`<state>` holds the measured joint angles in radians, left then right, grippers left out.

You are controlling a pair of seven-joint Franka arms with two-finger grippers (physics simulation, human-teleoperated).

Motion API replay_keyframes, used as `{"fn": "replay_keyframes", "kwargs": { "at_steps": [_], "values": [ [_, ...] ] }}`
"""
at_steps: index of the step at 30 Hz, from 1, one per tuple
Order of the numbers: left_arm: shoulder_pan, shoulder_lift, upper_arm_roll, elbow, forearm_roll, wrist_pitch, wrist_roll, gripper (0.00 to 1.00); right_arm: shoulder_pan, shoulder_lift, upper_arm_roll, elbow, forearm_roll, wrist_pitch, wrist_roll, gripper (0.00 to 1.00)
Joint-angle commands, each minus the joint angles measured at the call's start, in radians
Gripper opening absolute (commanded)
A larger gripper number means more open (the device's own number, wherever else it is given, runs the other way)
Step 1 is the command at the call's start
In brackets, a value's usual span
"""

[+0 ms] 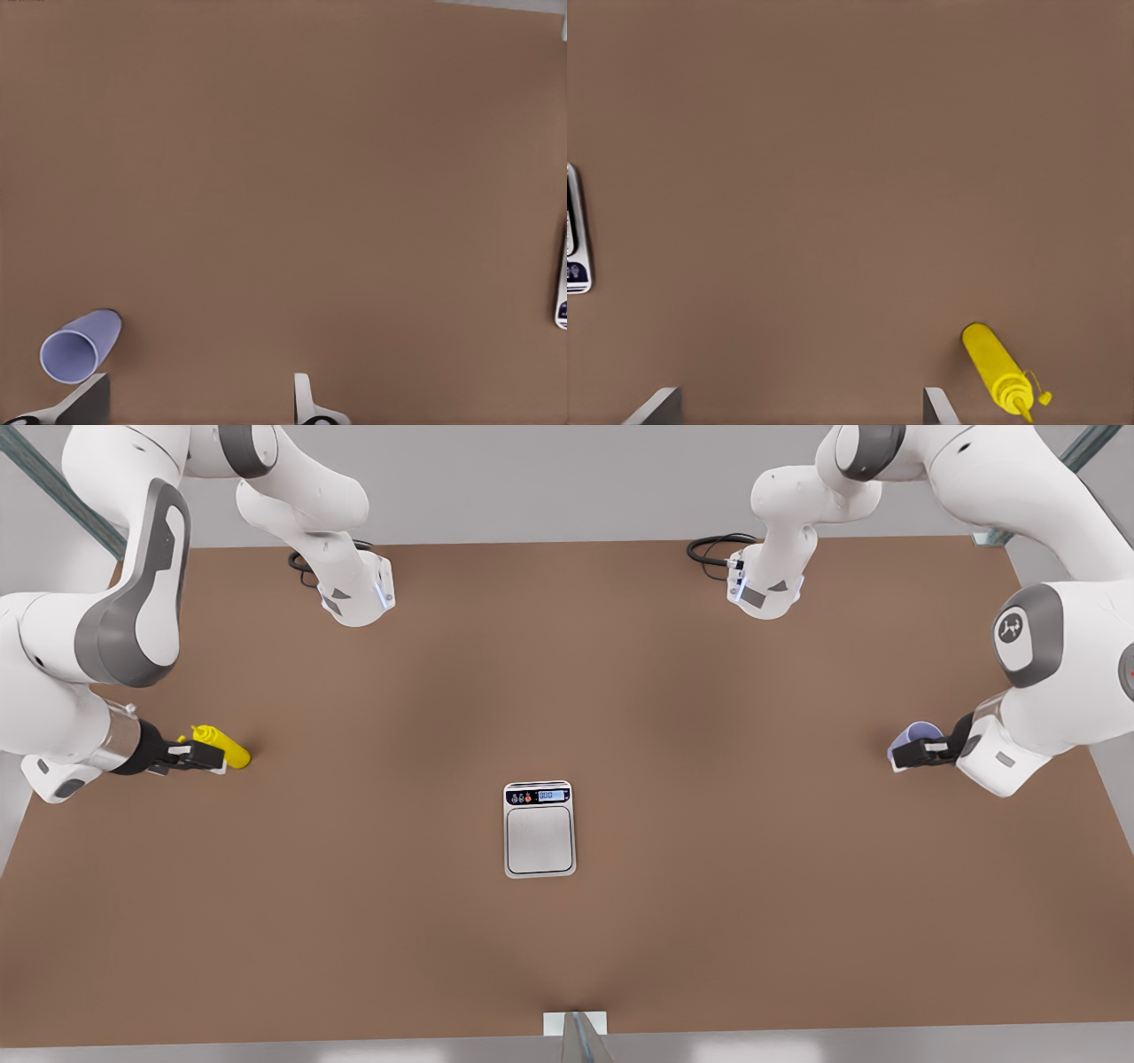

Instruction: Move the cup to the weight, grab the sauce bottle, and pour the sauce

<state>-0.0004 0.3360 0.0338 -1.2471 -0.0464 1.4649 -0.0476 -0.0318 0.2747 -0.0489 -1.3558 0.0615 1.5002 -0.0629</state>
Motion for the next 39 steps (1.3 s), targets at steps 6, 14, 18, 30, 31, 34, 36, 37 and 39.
{"fn": "replay_keyframes", "kwargs": {
  "at_steps": [6,14,18,30,31,34,36,37,39],
  "values": [
    [-0.001,-0.060,0.054,-0.120,0.031,0.018,0.006,1.00,-0.002,0.011,0.000,-0.002,0.000,0.006,-0.002,1.00],
    [-0.001,-0.138,0.163,-0.336,0.031,0.147,0.103,1.00,-0.013,0.014,0.000,-0.005,0.000,0.006,-0.014,1.00],
    [-0.001,-0.206,0.207,-0.508,0.031,0.276,0.129,1.00,-0.014,0.017,0.000,-0.005,0.000,0.003,-0.015,1.00],
    [-0.001,-0.219,0.268,-0.738,0.033,0.468,0.109,1.00,-0.028,0.043,0.000,-0.031,-0.002,0.029,-0.218,1.00],
    [-0.001,-0.212,0.270,-0.738,0.033,0.485,0.109,1.00,-0.036,0.041,0.000,-0.055,0.000,0.055,-0.297,1.00],
    [-0.001,-0.183,0.282,-0.738,0.033,0.526,0.109,1.00,-0.056,0.041,0.000,-0.072,-0.002,0.072,-0.365,1.00],
    [-0.001,-0.173,0.282,-0.741,0.033,0.548,0.109,0.96,-0.079,0.035,0.000,-0.098,-0.002,0.072,-0.466,1.00],
    [-0.001,-0.175,0.282,-0.744,0.033,0.535,0.107,0.96,-0.098,0.035,0.000,-0.115,0.001,0.077,-0.561,1.00],
    [-0.001,-0.183,0.290,-0.767,0.033,0.541,0.107,0.96,-0.140,0.032,0.000,-0.161,0.011,0.087,-0.736,1.00]
  ]
}}
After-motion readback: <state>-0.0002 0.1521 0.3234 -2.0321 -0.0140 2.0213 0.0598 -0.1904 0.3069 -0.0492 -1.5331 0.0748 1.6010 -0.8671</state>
